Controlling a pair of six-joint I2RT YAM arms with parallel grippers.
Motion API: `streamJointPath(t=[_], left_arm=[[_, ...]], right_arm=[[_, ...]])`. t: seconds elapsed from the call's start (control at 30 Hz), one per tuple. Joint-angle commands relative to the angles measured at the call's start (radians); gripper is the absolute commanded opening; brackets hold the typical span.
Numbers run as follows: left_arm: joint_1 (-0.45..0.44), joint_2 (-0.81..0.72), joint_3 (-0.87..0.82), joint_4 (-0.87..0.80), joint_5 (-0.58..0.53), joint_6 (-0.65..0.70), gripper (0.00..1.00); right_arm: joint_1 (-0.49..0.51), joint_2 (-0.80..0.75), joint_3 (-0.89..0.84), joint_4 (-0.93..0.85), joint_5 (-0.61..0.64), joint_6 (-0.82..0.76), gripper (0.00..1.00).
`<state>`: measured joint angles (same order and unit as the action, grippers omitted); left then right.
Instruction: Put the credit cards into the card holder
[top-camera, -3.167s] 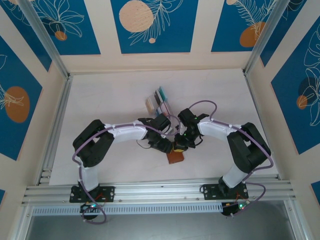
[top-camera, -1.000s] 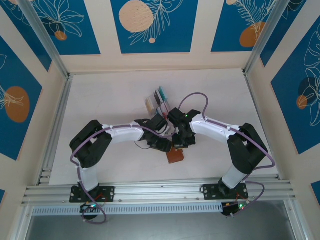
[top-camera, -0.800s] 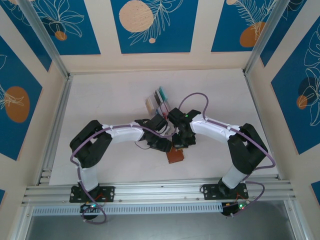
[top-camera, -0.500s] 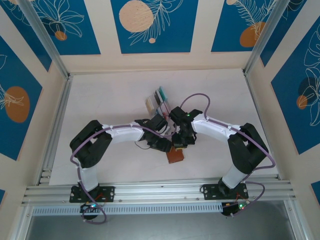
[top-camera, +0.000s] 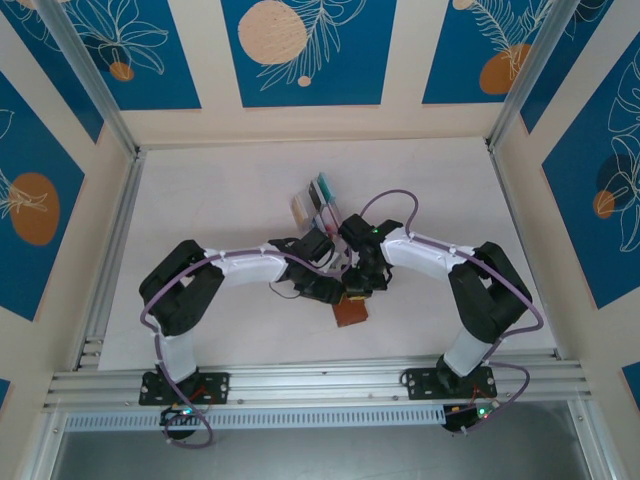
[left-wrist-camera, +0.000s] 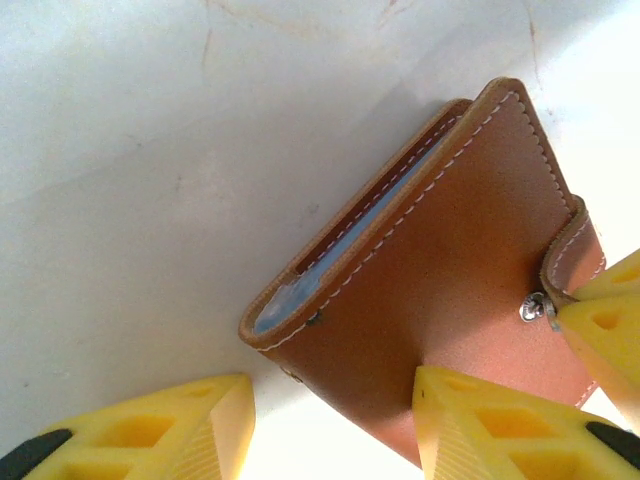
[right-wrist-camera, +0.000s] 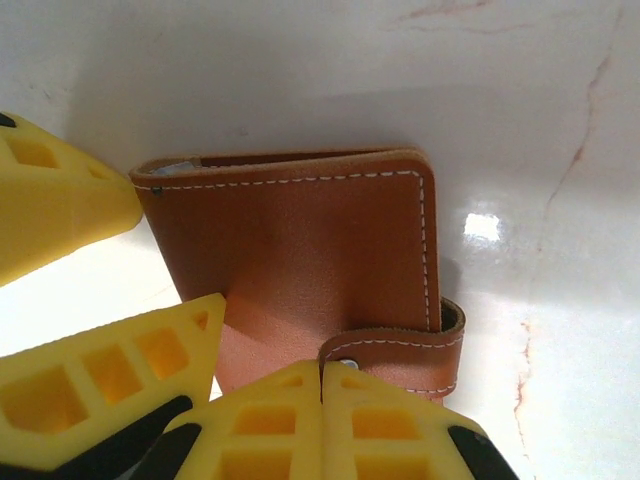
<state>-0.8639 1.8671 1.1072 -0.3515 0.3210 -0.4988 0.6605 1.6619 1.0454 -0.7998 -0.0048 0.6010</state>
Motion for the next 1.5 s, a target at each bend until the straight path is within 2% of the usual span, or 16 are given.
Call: streamJointPath(t=[0.0,0.37,0.9,1.07,1.13,1.27,1.47], left_arm=[[-0.024,0.093,-0.053,0.036,0.043,-0.004,0.47],[-0.024,0.093,-0.056,0.04,0.041,-0.005,0.47],[-0.023,0.093,-0.06,0.047,0.041,-0.007,0.47],[-0.013,0.072,-0.055,0.032,0.036,-0.002,0.47],[0.0,0.038,-0.053,0.011,0.026,0.004,0.47],[0.03,-0.069,-0.054,-0.051,-0.006,0.025,0.48],[0.099,-0.247,-0.083,-0.105,0.014,0.034,0.56]], right_arm=[[0.0,0.026,-0.012,0.007,-0.049,-0.016,0.0],[-0.001,0.061,-0.005,-0.021,-0.015,-0.018,0.0],[-0.025,0.124,-0.01,-0.011,-0.033,-0.028,0.0],[-0.021,0.083,0.015,-0.011,-0.038,-0.029,0.0],[-0.021,0.049,0.038,-0.013,-0.037,-0.027,0.05],[-0.022,-0.002,0.085,-0.034,-0.037,-0.025,0.28],[-0.033,-0.076,0.116,-0.022,-0.059,-0.026,0.45]])
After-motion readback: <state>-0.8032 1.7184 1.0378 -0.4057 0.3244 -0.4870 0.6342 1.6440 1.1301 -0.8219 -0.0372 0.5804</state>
